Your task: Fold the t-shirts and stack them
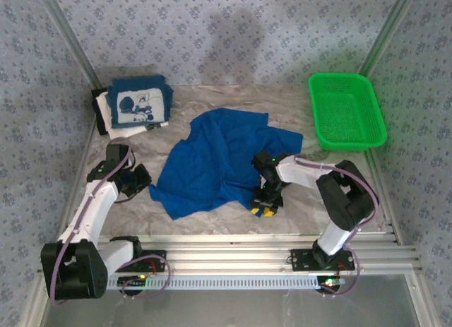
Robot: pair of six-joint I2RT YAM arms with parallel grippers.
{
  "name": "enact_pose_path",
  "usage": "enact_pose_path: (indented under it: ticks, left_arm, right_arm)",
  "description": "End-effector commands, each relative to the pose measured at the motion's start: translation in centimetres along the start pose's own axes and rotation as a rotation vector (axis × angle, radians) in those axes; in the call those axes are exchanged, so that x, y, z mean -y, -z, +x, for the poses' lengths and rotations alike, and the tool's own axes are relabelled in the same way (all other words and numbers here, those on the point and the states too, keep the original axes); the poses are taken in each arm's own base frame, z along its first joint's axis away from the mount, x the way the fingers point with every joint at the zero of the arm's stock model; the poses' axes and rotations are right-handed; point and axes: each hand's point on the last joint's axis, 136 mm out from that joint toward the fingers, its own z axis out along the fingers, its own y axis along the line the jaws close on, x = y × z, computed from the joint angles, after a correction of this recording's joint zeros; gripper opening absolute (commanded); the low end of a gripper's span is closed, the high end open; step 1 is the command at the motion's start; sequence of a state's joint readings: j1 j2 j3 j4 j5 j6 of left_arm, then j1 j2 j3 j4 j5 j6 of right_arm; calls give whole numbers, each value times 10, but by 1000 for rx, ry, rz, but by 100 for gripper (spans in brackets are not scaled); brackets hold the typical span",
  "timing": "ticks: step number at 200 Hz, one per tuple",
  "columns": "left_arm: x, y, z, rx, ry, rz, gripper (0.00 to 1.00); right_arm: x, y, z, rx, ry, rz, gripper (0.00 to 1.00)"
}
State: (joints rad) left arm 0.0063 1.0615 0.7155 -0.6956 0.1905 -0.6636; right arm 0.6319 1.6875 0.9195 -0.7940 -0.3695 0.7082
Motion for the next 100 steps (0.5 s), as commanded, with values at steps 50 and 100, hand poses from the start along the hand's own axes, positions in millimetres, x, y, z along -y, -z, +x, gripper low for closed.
enact_pose_path:
  ticks: [50, 100]
  left_arm:
    - [16, 43, -28, 107, -67, 27, 0]
    - [129, 222, -113, 492, -197, 313, 0]
  right_arm:
    - [-8, 104, -30, 305, 40, -50, 0]
    - [-8, 359, 15, 822, 44, -462, 0]
